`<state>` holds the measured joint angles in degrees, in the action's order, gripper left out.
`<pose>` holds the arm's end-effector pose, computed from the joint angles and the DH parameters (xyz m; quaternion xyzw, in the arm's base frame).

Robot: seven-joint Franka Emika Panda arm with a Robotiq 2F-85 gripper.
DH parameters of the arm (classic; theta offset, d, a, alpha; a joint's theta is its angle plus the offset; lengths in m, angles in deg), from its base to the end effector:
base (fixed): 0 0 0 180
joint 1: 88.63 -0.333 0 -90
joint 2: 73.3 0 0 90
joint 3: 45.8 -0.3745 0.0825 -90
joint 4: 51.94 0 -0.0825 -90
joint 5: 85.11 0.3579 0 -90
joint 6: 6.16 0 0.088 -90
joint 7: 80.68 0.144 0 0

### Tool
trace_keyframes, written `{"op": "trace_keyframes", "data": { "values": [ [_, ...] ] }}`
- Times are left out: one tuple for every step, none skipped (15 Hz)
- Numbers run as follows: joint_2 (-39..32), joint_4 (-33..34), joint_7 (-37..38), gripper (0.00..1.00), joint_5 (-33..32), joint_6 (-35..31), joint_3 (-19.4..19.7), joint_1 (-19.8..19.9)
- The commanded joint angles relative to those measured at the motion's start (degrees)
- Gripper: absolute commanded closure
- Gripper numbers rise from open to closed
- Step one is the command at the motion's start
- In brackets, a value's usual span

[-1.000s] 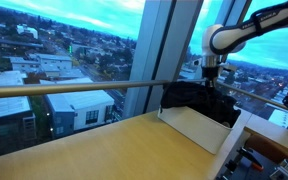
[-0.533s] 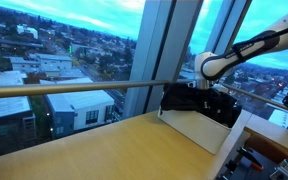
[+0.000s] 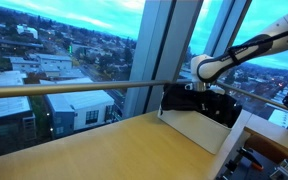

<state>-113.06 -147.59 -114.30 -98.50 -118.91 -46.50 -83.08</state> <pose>0.6362 -0.0778 0.2061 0.9277 0.3047 -0.2146 0.0231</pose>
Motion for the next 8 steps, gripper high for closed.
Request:
{"op": "trace_keyframes", "data": {
  "values": [
    [-1.0,1.0,0.9,0.69,0.1,0.4,-0.8,-0.5],
    [0.0,0.5,1.3,0.63,-0.1,0.5,-0.8,-0.7],
    [0.9,0.1,1.8,0.57,-0.2,0.5,-0.8,-1.0],
    [2.1,-0.4,2.4,0.50,-0.5,0.7,-0.8,-1.4],
    [3.1,-0.8,3.0,0.44,-0.7,0.7,-0.8,-1.8],
    [4.4,-1.2,3.6,0.35,-1.0,0.7,-0.8,-2.4],
    [5.9,-1.7,4.3,0.29,-1.4,0.9,-0.9,-3.0],
    [7.2,-2.0,4.9,0.22,-1.8,0.9,-1.0,-3.5]
  ]
}}
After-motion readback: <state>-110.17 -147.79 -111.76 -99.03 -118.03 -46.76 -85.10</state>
